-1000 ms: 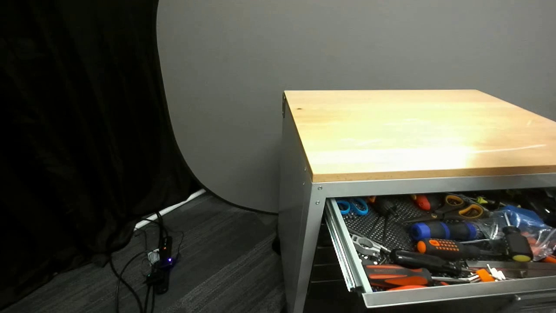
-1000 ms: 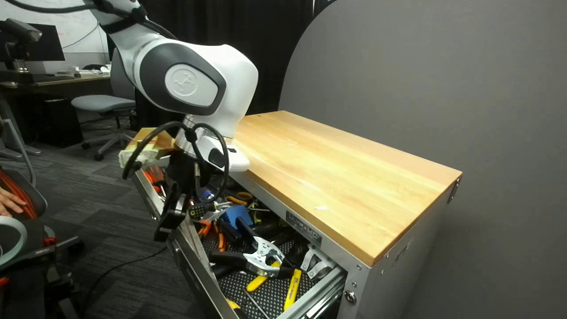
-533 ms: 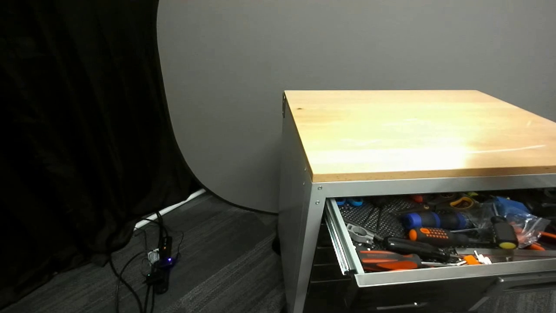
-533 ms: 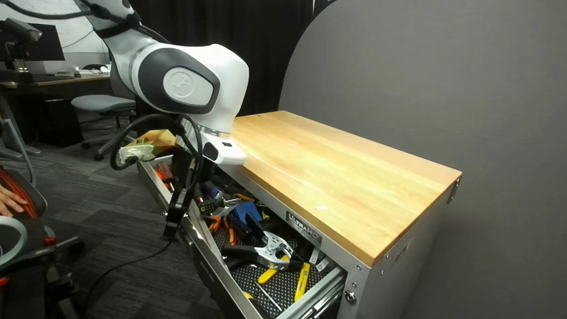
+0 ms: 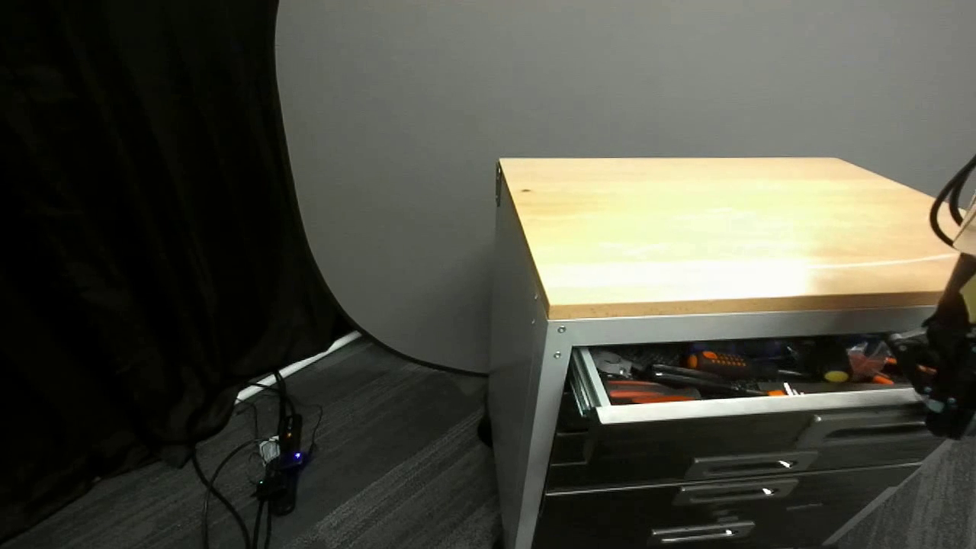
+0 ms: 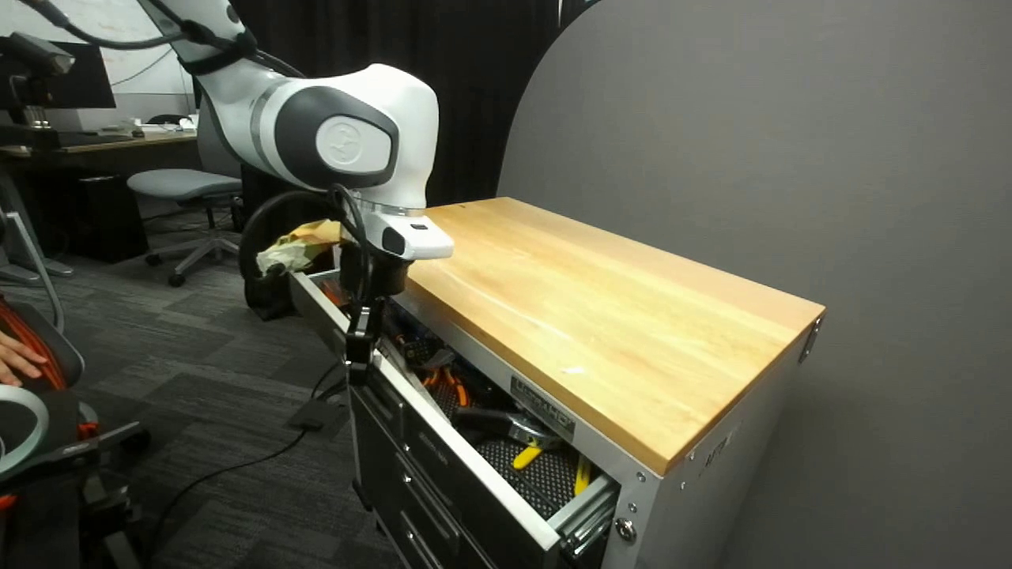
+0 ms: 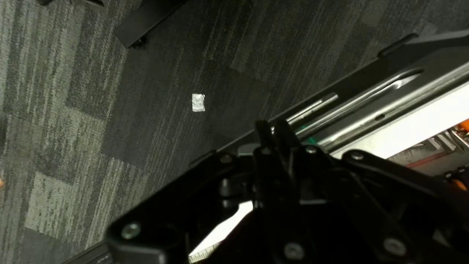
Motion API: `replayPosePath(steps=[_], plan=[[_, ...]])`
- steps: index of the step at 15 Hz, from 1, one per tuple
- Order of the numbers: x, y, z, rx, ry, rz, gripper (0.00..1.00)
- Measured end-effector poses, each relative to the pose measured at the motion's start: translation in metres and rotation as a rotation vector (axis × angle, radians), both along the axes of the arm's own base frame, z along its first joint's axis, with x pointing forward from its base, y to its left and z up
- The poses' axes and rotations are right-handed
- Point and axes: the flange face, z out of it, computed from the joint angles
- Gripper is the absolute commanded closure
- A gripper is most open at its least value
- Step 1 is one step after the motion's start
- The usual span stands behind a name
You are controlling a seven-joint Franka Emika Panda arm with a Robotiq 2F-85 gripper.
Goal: Put the screwdriver in the open drawer then close the drawer
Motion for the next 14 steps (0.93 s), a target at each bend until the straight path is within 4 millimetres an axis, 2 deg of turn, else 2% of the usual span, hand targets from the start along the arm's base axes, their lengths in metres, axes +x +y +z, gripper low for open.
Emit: replayPosePath(steps=[5,9,14], plan=[[0.034,0.007,0.000,-0.041,-0.155,-0.047,0.90],[0.029,0.010,-0.022,-0.062,-0.188,-0.066,0.89],[0.022,0.009,-0.026,-0.043,-0.256,-0.097,0.87]])
